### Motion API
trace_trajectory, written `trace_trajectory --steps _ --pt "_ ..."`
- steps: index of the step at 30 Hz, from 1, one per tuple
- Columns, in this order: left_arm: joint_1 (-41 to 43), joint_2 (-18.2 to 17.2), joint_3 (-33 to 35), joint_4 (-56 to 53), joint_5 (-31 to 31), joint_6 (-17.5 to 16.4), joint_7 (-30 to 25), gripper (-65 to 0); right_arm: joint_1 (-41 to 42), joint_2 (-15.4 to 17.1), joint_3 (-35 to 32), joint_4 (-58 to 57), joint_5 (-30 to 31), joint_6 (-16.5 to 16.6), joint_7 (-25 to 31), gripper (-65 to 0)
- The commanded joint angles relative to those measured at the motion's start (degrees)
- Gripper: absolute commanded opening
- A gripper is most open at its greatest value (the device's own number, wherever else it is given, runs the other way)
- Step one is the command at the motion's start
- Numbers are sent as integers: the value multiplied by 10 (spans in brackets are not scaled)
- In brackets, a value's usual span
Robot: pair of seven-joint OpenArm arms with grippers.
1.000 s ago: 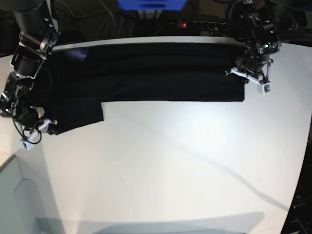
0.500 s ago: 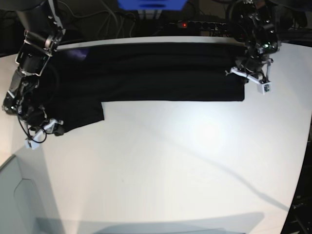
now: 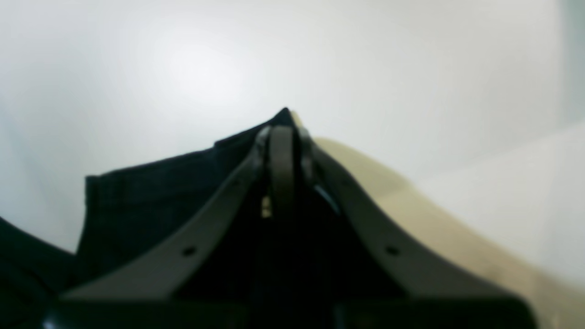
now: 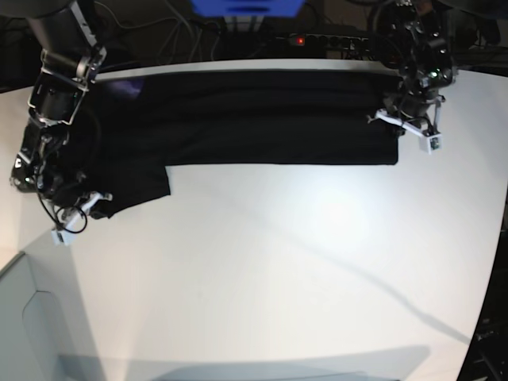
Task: Fold the T-shirt properly
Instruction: 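Grasp the sleeve end of the folded shirt with the right gripper, then lift the sleeve end with the right gripper and fold it inward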
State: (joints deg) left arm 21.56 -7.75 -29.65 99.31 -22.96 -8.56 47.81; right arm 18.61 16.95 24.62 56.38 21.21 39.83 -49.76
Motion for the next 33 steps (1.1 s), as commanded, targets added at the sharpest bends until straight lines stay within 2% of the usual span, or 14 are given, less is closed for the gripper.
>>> trace_trajectory --steps 1,5,14,18,24,27,30,33 --pt "-1 -6 -3 11 -4 2 -6 -645 6 8 1 23 -1 2 -1 -650" --pt "-1 -6 -3 11 -4 2 -6 -645 -3 8 5 96 -1 2 -44 -650" --pt "-2 -6 -3 11 -4 2 -6 -645 -75 -13 65 314 0 2 -141 -650" --pt "-2 -6 -3 10 -4 2 -6 -645 -132 -42 88 429 0 2 -172 -650" --pt "-5 -6 -3 10 -4 2 -4 -645 -216 -95 88 584 0 2 -193 -650" --pt "-6 -6 -3 10 -4 2 -4 -645 -247 -125 87 601 1 2 -193 -650" --pt "-6 -6 -3 10 -4 2 -6 -645 -278 -135 87 601 5 2 -193 -650" --pt "-5 -6 -3 7 -4 2 -7 -645 -308 -138 87 602 42 2 -193 -650"
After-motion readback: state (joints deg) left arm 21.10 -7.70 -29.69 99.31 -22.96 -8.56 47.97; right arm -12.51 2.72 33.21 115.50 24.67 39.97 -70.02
